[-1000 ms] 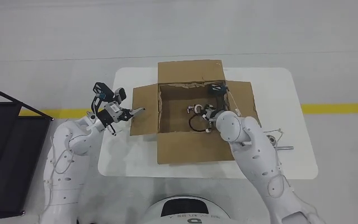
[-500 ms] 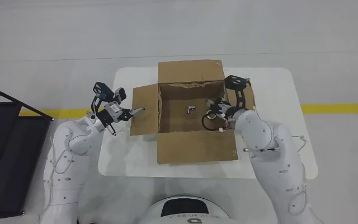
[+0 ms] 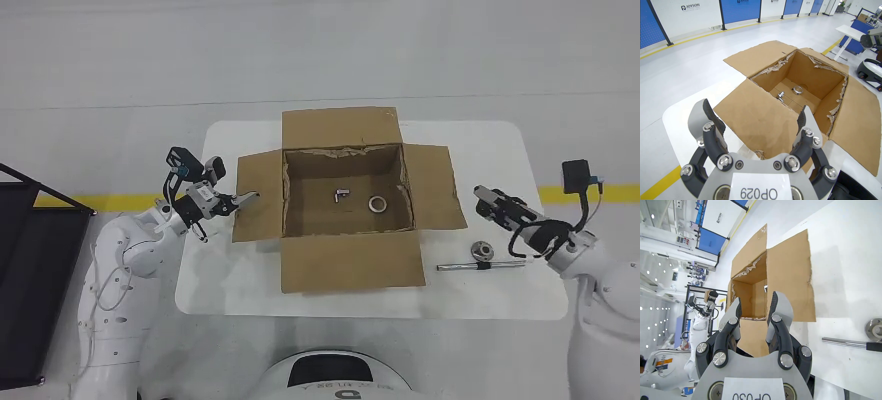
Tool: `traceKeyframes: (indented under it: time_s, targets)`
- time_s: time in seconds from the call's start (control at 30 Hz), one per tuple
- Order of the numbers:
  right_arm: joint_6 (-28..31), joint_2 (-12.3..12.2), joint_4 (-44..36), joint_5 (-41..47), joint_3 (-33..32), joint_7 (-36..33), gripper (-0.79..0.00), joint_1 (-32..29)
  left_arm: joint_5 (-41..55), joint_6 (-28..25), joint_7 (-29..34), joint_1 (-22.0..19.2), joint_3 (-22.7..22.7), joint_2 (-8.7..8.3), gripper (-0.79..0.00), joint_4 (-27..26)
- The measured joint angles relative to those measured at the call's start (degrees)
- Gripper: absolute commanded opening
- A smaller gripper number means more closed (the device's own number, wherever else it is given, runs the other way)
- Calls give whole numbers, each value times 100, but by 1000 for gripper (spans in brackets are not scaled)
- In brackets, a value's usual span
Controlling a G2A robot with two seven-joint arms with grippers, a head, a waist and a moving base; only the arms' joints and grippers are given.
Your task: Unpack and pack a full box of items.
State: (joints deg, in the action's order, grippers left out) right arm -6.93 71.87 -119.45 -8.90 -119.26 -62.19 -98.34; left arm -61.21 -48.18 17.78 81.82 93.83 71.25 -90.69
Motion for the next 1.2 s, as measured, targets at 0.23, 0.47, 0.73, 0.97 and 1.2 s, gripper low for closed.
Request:
traceKeyframes:
  time_s: [0.23, 0.47, 0.73, 0.97, 1.2]
  targets:
    - [-21, -7, 15, 9, -12, -25, 0, 20, 0, 0, 0, 0, 0, 0, 0, 0]
    - [87, -40, -87, -368, 35, 45, 0, -139, 0, 0, 0, 0, 0, 0, 0, 0]
    - [672, -145, -57, -1945, -227, -208, 0, -980, 0, 0, 0, 0, 0, 0, 0, 0]
    - [566, -270, 529, -3274, 290, -626, -197, -664, 0, 0, 0, 0, 0, 0, 0, 0]
    - [-11, -312, 982, -4785, 1114, -444, -222, -228, 0, 0, 0, 0, 0, 0, 0, 0]
